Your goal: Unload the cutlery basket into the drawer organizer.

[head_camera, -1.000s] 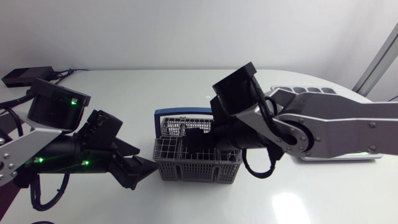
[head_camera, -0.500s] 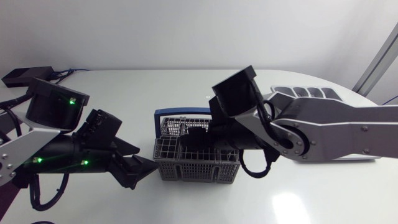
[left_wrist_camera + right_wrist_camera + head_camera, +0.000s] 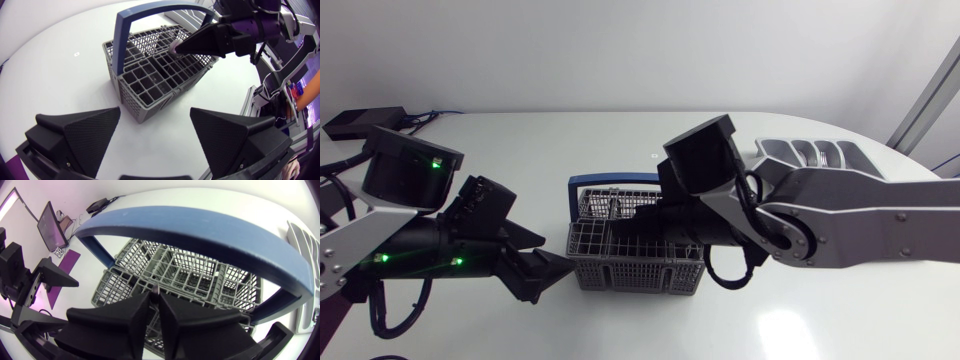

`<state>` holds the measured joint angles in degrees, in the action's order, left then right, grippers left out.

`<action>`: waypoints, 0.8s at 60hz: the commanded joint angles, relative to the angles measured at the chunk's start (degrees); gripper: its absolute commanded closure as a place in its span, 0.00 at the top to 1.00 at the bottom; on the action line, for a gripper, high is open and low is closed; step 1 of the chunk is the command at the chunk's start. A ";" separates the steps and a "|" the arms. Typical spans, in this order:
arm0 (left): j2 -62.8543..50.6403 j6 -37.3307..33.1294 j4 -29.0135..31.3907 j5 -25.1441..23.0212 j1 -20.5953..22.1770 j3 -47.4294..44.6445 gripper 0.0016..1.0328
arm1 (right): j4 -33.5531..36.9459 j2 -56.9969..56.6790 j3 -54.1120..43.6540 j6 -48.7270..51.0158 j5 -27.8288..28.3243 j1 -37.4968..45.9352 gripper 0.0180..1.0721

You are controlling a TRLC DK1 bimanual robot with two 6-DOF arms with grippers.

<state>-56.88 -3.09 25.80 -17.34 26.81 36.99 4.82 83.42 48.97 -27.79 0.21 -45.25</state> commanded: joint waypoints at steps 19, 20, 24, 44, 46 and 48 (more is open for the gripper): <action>0.54 -0.95 -0.31 -0.50 0.26 -2.19 0.95 | -1.57 0.43 -1.51 0.81 0.32 0.17 0.06; 0.54 -0.95 -0.40 -0.50 0.26 -2.19 0.95 | -1.57 0.43 -1.51 0.81 0.50 0.17 0.06; 0.54 -0.86 -0.58 -0.50 0.35 -2.54 0.95 | -1.57 0.17 -1.60 0.72 1.37 0.34 0.06; 0.28 -0.69 -0.84 -0.50 0.53 -2.45 0.95 | -0.69 -1.77 -1.77 0.19 4.54 1.92 0.06; 0.28 -0.69 -0.84 -0.50 0.61 -2.36 0.95 | -0.60 -1.94 -1.77 0.02 4.80 2.01 0.06; 0.19 -0.69 -0.93 -0.50 0.61 -2.36 0.95 | -0.60 -2.03 -1.86 -0.07 5.07 2.01 0.06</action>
<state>-56.88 -3.07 25.36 -17.34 26.83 35.97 2.79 82.13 48.80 -28.05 5.72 -43.86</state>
